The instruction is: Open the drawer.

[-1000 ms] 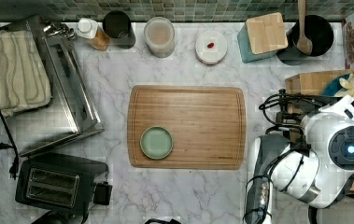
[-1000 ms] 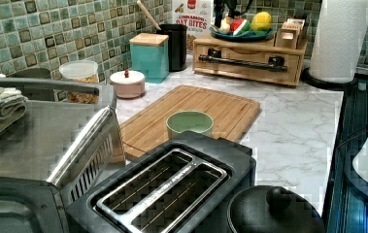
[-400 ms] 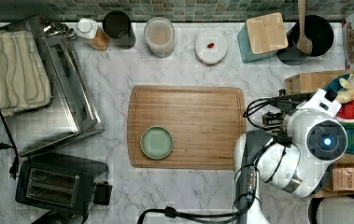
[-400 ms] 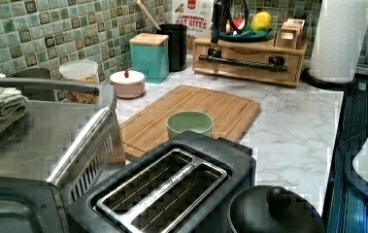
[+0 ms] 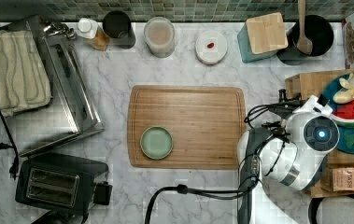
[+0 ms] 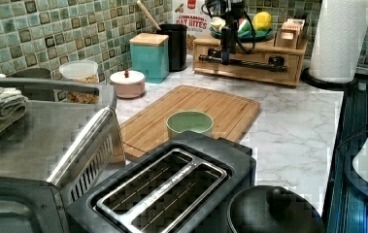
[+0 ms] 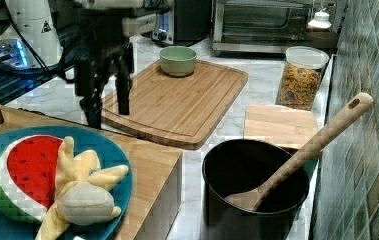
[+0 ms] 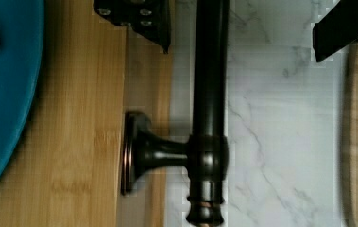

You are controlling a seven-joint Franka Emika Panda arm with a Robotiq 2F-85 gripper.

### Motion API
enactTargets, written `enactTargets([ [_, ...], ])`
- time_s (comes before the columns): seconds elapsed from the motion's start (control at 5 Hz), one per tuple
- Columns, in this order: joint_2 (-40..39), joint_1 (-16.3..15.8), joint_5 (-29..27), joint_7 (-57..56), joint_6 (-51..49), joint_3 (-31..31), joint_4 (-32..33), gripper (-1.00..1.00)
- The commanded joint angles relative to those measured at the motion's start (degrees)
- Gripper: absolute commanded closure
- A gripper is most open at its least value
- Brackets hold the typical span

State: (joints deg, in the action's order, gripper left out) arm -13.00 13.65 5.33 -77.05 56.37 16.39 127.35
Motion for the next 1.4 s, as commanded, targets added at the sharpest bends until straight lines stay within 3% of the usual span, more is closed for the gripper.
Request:
enactTargets([
  [0.2, 2.0, 0.8, -2.4, 2.7, 9.6, 1.5, 5.5, -1.0],
  [0.6, 4.1, -1.3, -0.3, 6.0, 9.6, 1.9, 8.7, -1.0],
  [1.4, -2.6, 1.8, -4.7, -0.6, 13.0, -0.4, 6.2, -1.0],
])
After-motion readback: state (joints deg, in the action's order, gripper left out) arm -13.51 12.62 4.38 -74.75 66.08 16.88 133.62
